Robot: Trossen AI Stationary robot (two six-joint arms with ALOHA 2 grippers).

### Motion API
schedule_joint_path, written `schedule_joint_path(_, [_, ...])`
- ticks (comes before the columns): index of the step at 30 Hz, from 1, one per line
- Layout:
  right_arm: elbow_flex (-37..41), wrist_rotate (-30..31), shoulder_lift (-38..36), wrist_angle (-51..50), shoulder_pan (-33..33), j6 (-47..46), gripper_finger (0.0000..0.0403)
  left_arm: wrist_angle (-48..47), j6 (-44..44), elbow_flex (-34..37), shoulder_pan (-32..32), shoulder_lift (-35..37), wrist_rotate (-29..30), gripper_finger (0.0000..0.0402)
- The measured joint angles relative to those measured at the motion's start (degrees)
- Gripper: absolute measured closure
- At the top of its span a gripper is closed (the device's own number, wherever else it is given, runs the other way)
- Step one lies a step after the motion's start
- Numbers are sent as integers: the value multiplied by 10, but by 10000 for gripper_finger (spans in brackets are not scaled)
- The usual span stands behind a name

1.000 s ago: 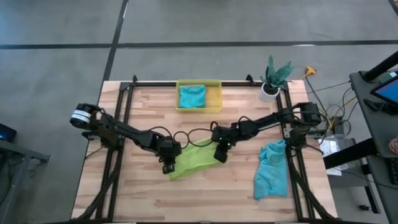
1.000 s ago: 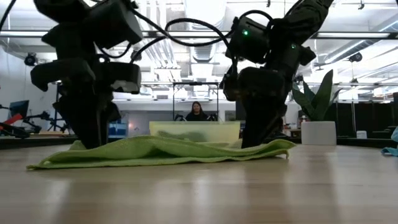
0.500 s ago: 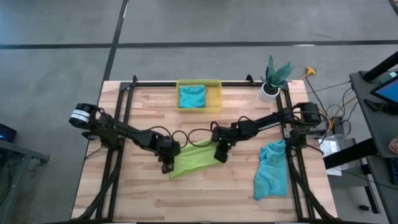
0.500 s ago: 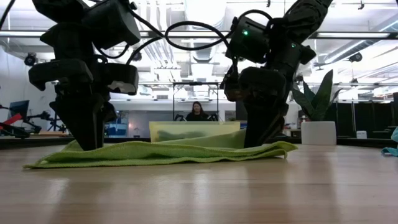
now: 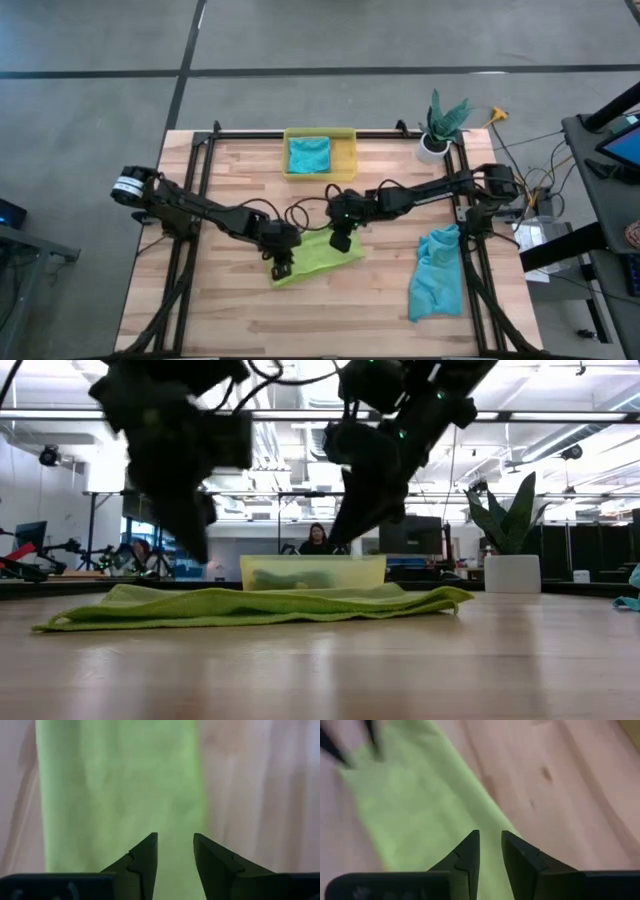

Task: Fold microfiber towels
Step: Fold the green microfiber cloth

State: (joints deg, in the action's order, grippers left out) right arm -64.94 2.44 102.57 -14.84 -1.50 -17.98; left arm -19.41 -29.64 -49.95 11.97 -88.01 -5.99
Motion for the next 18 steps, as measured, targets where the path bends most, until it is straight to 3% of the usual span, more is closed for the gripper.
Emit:
schedule_joint_path(6, [46, 32, 5, 0, 11, -19, 328, 85, 1, -4, 0, -4, 21, 291])
schedule_joint_path(10, [77, 32, 6, 4, 19, -69, 326, 93, -1, 6, 0, -25, 30, 291])
schedule_joint_path(18, [112, 33, 5, 10, 20, -126, 326, 118, -17, -9, 5, -84, -46, 291])
